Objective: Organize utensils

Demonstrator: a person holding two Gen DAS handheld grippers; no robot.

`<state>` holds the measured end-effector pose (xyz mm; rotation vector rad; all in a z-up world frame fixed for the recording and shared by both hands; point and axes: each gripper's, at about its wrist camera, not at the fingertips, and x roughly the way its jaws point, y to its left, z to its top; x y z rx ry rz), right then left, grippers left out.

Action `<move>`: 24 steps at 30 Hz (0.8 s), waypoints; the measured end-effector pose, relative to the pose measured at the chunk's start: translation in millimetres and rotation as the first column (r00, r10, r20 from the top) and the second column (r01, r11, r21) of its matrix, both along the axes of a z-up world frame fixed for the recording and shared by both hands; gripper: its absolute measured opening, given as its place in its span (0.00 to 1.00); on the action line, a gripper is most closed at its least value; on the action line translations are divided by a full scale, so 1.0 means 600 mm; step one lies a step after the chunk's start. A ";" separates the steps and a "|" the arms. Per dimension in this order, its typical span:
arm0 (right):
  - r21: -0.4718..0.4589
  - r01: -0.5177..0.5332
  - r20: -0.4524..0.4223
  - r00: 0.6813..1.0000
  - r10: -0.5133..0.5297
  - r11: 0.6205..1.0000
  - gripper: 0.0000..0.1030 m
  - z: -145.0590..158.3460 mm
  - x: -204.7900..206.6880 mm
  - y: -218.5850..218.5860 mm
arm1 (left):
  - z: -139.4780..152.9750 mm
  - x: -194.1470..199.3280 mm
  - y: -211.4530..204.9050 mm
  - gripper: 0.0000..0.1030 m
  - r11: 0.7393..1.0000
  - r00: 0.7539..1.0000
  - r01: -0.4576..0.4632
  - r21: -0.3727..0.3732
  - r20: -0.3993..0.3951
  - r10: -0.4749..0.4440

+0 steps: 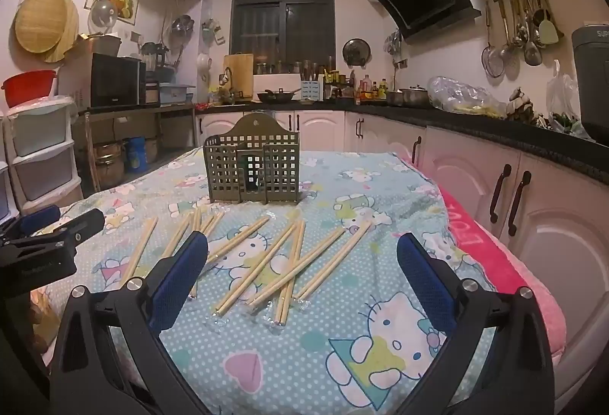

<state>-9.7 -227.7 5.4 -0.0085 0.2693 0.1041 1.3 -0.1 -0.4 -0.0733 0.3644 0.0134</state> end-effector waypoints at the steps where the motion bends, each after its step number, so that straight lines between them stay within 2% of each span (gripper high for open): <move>1: 0.003 -0.001 0.002 1.000 0.001 1.000 0.94 0.000 0.000 0.000 | 0.000 -0.001 -0.001 0.90 1.000 1.000 0.002 0.004 0.005 -0.002; 9: 0.000 -0.003 -0.002 1.000 0.003 1.000 0.94 -0.002 -0.001 0.001 | 0.000 -0.001 0.001 0.90 1.000 1.000 0.002 -0.006 0.007 -0.002; 14: -0.010 -0.004 -0.004 1.000 0.004 1.000 0.94 0.015 -0.001 0.003 | 0.001 -0.001 0.000 0.90 1.000 1.000 0.002 -0.003 0.008 -0.002; 24: -0.001 0.000 0.003 1.000 0.000 1.000 0.94 0.001 -0.003 0.002 | 0.000 0.001 -0.006 0.90 1.000 1.000 0.001 -0.004 0.010 -0.001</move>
